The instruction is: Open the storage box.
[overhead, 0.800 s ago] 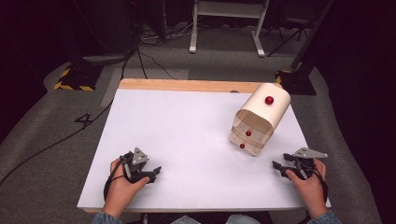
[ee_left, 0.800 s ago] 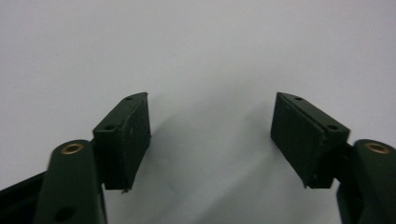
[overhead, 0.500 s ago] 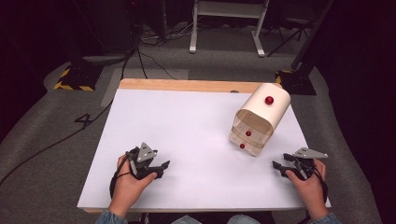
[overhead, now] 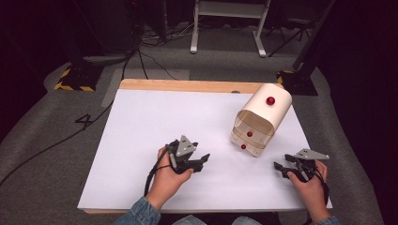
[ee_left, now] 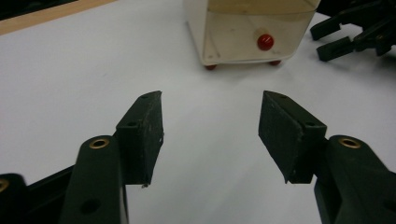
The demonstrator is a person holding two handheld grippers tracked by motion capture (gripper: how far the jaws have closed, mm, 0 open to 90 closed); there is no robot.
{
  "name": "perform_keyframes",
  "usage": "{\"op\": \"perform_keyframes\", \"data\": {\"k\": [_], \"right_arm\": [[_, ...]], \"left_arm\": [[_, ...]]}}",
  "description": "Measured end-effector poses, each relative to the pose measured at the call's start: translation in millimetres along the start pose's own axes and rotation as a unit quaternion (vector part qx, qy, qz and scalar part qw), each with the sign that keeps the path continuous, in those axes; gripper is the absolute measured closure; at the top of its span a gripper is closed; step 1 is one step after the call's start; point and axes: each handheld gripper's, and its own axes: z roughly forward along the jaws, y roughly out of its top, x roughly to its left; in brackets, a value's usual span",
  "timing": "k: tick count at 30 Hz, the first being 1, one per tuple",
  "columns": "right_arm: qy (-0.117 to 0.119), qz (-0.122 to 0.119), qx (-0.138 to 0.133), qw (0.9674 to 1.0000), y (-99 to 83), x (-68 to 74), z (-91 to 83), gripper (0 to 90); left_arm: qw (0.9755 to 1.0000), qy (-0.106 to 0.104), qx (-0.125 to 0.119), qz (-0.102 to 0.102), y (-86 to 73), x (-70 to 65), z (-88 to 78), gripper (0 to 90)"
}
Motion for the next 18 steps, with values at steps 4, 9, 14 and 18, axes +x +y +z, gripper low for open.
{"op": "perform_keyframes", "data": {"k": [4, 9, 14, 18], "right_arm": [[0.000, 0.000, -0.001, 1.0000, -0.1, 0.1, 0.0, 35.7], [0.000, 0.000, -0.001, 1.0000, -0.2, 0.2, -0.1, 35.7], [-0.001, 0.000, -0.001, 1.0000, -0.2, 0.3, -0.1, 35.7], [-0.001, 0.000, -0.001, 1.0000, -0.2, 0.3, -0.1, 35.7]], "left_arm": [[0.9999, -0.001, -0.011, 0.005, 8.9, -14.6, 23.4, 43.7], [0.9997, 0.000, -0.009, 0.024, 12.6, -28.6, 52.6, 46.2], [0.9997, -0.012, -0.008, 0.020, 15.5, -42.0, 80.3, 51.6], [0.9998, -0.009, -0.008, 0.016, 18.3, -51.2, 102.7, 54.5]]}}
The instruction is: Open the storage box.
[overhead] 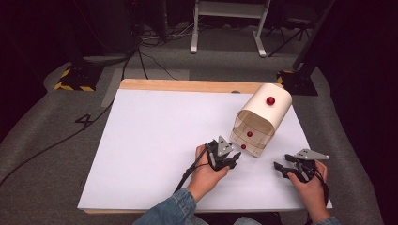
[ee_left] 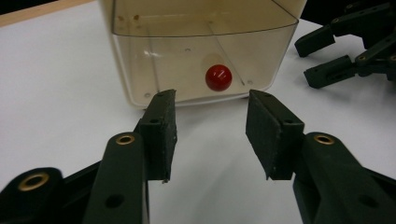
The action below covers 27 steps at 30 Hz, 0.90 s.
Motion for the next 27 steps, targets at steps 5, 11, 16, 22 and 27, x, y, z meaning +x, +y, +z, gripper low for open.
{"op": "perform_keyframes", "data": {"k": [5, 11, 16, 22, 27], "right_arm": [[0.001, 0.000, 0.000, 1.0000, 0.0, -0.2, 0.0, 35.7], [0.001, 0.000, 0.000, 1.0000, 0.1, -0.2, 0.1, 35.7], [0.001, 0.000, 0.001, 1.0000, 0.1, -0.2, 0.1, 35.7], [0.001, 0.000, 0.000, 1.0000, 0.1, -0.2, 0.1, 35.7], [0.001, 0.000, 0.000, 1.0000, 0.0, -0.2, 0.0, 35.7]], "left_arm": [[0.9999, 0.001, -0.011, 0.005, 4.5, -10.2, 21.1, 54.9], [0.9995, 0.028, 0.014, 0.000, 3.2, -15.1, 30.0, 60.5], [0.9992, 0.037, 0.016, -0.009, 3.5, -12.9, 29.4, 73.5], [0.9995, 0.026, 0.016, -0.013, 2.6, -10.6, 29.1, 74.9], [0.9994, 0.027, 0.020, -0.002, 0.6, -12.2, 23.6, 75.1]]}}
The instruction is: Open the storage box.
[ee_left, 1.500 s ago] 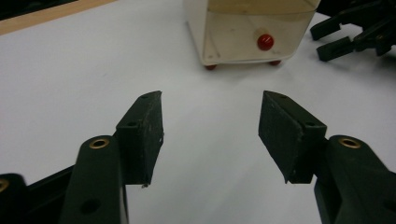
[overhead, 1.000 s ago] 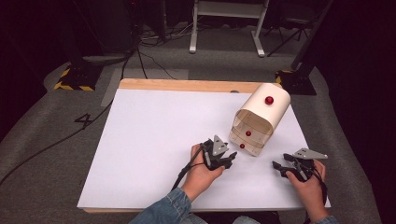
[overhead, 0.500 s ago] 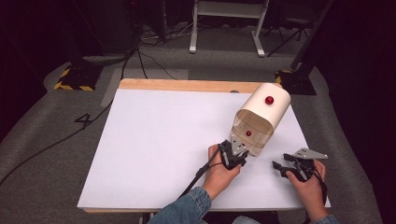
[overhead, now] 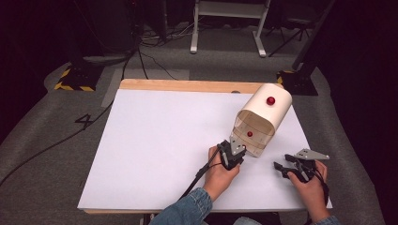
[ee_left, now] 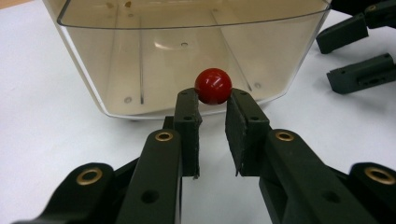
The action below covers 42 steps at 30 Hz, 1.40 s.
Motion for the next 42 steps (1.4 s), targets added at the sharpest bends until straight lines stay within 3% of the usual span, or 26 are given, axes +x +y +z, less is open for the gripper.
{"op": "perform_keyframes", "data": {"k": [8, 17, 24, 26, 29, 30, 31, 35, 42], "right_arm": [[0.000, 0.000, 0.000, 1.0000, 0.0, 0.0, 0.0, 35.7], [-0.001, 0.000, 0.000, 1.0000, 0.0, 0.3, 0.0, 35.7], [-0.001, 0.000, 0.000, 1.0000, 0.0, 0.3, 0.0, 35.6], [-0.001, 0.000, 0.000, 1.0000, 0.0, 0.3, 0.0, 35.6], [-0.001, 0.000, -0.001, 1.0000, -0.1, 0.4, 0.0, 35.6], [-0.001, 0.000, -0.001, 1.0000, 0.0, 0.3, 0.0, 35.6], [-0.001, 0.000, -0.001, 1.0000, 0.0, 0.3, 0.0, 35.6], [-0.001, 0.000, 0.000, 1.0000, 0.0, 0.3, 0.0, 35.6], [-0.001, 0.000, 0.000, 1.0000, 0.0, 0.3, 0.0, 35.6]], "left_arm": [[0.9999, -0.011, 0.010, 0.006, -13.0, -3.7, -25.4, 75.2], [0.9993, -0.025, 0.018, 0.022, -33.5, -8.3, -65.2, 75.3], [0.9990, -0.030, 0.025, 0.022, -43.5, -9.6, -73.8, 75.0], [0.9991, -0.034, 0.023, 0.013, -45.6, -9.7, -74.1, 74.2], [0.9988, -0.041, 0.026, 0.002, -46.0, -10.0, -75.8, 71.3], [0.9988, -0.042, 0.024, 0.000, -46.1, -10.4, -76.9, 62.1], [0.9987, -0.040, 0.032, 0.000, -45.7, -11.0, -78.5, 62.1], [0.9989, -0.041, 0.022, -0.001, -45.5, -15.2, -83.7, 51.8], [0.9993, -0.037, -0.002, 0.009, -32.2, -16.8, -94.0, 48.3]]}}
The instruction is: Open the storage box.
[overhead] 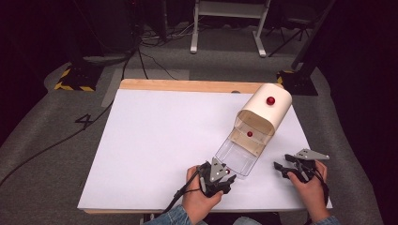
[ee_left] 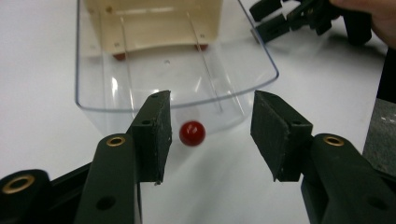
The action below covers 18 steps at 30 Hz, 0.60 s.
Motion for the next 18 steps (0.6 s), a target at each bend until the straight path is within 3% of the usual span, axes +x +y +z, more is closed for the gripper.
{"op": "perform_keyframes", "data": {"k": [4, 12, 18], "right_arm": [[0.001, 0.002, 0.000, 1.0000, -0.1, -0.2, 0.0, 35.7], [0.001, 0.001, -0.001, 1.0000, -0.4, -0.2, 0.0, 35.6], [0.003, 0.003, -0.001, 1.0000, -0.4, -0.5, 0.1, 35.6]], "left_arm": [[0.9999, 0.006, -0.009, 0.013, 11.9, 4.2, -4.4, 46.4], [0.9999, 0.001, -0.015, 0.004, 27.2, 16.8, -7.3, 41.9], [0.9996, -0.020, -0.008, 0.016, 42.8, 25.7, -8.5, 40.5]]}}
